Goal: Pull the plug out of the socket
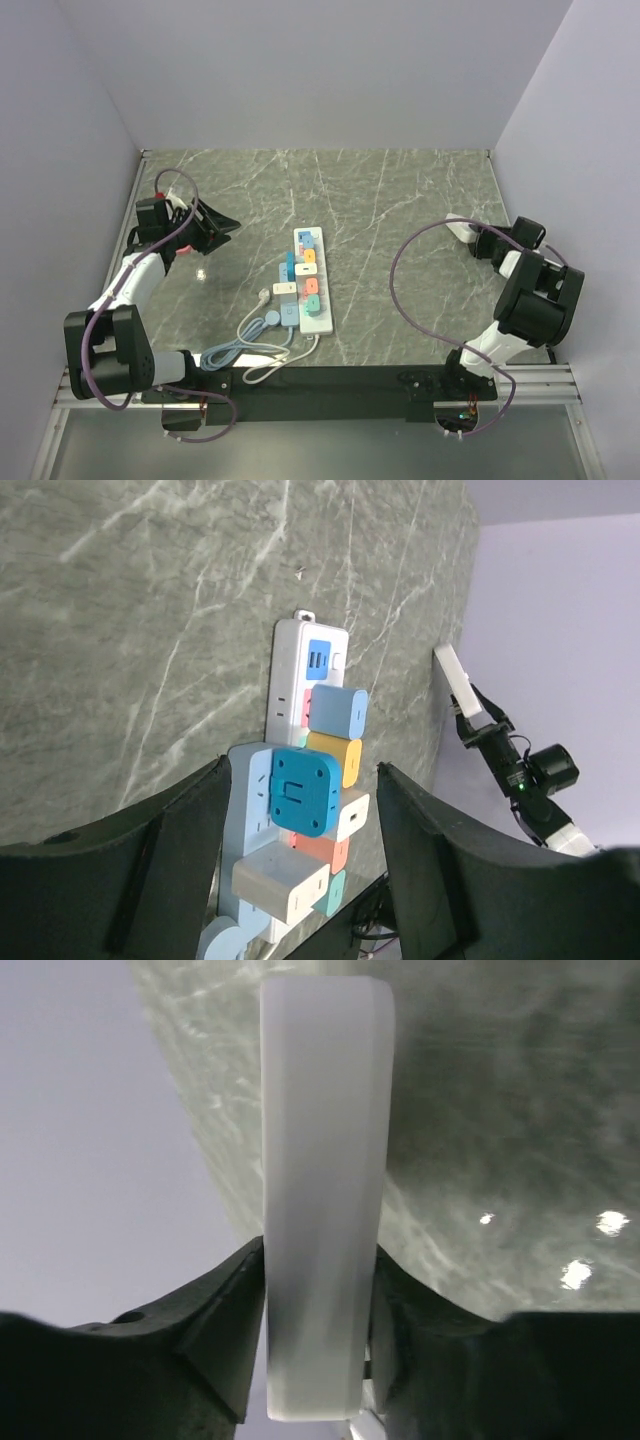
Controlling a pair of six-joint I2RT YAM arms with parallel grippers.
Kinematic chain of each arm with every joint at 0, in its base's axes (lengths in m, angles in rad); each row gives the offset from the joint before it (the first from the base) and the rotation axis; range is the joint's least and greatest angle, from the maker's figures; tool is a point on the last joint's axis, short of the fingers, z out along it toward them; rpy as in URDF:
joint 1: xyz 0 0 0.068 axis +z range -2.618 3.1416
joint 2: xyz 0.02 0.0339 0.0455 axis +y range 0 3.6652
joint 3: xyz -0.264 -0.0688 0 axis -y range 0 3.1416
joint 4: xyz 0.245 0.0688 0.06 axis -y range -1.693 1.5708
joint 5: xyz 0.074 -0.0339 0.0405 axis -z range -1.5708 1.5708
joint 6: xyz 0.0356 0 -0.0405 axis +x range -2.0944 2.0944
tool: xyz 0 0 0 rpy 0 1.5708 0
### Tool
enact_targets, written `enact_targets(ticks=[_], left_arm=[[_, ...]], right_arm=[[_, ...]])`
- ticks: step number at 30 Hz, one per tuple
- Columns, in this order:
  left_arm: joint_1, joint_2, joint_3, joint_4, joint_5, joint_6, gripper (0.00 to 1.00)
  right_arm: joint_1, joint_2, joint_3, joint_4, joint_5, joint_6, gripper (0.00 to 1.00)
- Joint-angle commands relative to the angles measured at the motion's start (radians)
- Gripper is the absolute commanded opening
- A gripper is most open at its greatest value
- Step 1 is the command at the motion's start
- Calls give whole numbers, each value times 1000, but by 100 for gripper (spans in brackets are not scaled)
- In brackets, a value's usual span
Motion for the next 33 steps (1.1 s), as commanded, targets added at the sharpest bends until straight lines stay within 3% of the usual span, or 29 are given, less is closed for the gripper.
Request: enact_targets(ticks=[1, 5, 14, 19, 20, 25, 29, 33], left_arm=[[-11, -13, 10, 44, 27, -11, 66], [-34, 7, 29, 27, 22, -3, 66], [-100, 24, 55, 35, -16, -32, 66], [-134, 33, 117, -42, -87, 12, 68], [-146, 36, 122, -50, -96, 15, 68], [-214, 64, 171, -116, -157, 45, 74], [-278, 102, 236, -183, -217, 74, 75], [-379, 147, 312, -266, -298, 123, 75]], right_arm=[[-12, 35, -20, -31, 44, -30, 51], [-32, 68, 12, -81, 24, -59, 68], [-78, 11, 52, -136, -25, -139, 74], [-84, -108, 129, -469, 38, -277, 79], [-84, -172, 124, -495, 53, -291, 90], [-83, -316, 121, -666, 50, -354, 91], [-11, -419, 129, -750, -46, -453, 91], [156, -458, 121, -799, -74, -593, 91]])
